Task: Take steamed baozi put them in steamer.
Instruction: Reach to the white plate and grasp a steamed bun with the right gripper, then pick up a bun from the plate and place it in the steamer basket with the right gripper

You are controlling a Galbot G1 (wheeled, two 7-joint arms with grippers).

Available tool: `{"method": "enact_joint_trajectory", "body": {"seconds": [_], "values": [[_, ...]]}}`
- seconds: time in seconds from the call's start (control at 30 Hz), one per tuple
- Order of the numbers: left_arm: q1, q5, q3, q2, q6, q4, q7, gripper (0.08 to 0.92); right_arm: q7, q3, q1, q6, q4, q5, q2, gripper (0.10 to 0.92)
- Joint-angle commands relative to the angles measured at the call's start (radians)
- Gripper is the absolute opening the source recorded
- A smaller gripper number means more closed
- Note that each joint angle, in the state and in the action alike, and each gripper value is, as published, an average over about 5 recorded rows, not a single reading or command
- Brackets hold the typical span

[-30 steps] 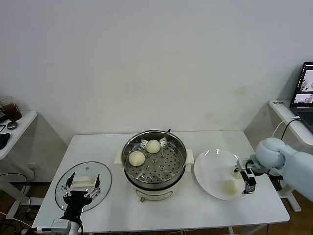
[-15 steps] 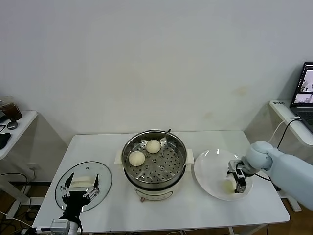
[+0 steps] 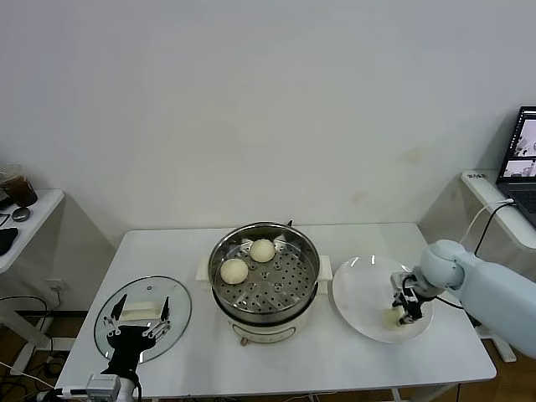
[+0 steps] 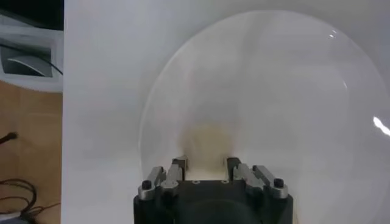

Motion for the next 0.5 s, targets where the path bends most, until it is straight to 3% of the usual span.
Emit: {"method": "enact_joint_trajectory", "body": {"seconds": [0.03, 0.27, 0.5], "values": [[-0.002, -0.001, 0.003, 0.003, 0.000, -0.003, 0.001, 0.823, -0.161, -0.047, 0.331, 0.077, -0.009, 0.152, -0.024, 0.414], [-0.008, -0.002, 0.009, 0.005, -0.001, -0.005, 0.001, 0.823, -0.168, -0.206, 0.686, 0.201, -0.068, 0.349, 0.137, 0.416], [-0.010, -0.003, 0.005, 0.006, -0.005, -0.006, 0.000, 0.823, -0.110, -0.338, 0.829, 0.280, -0.012, 0.472, 0.336, 0.424]]}}
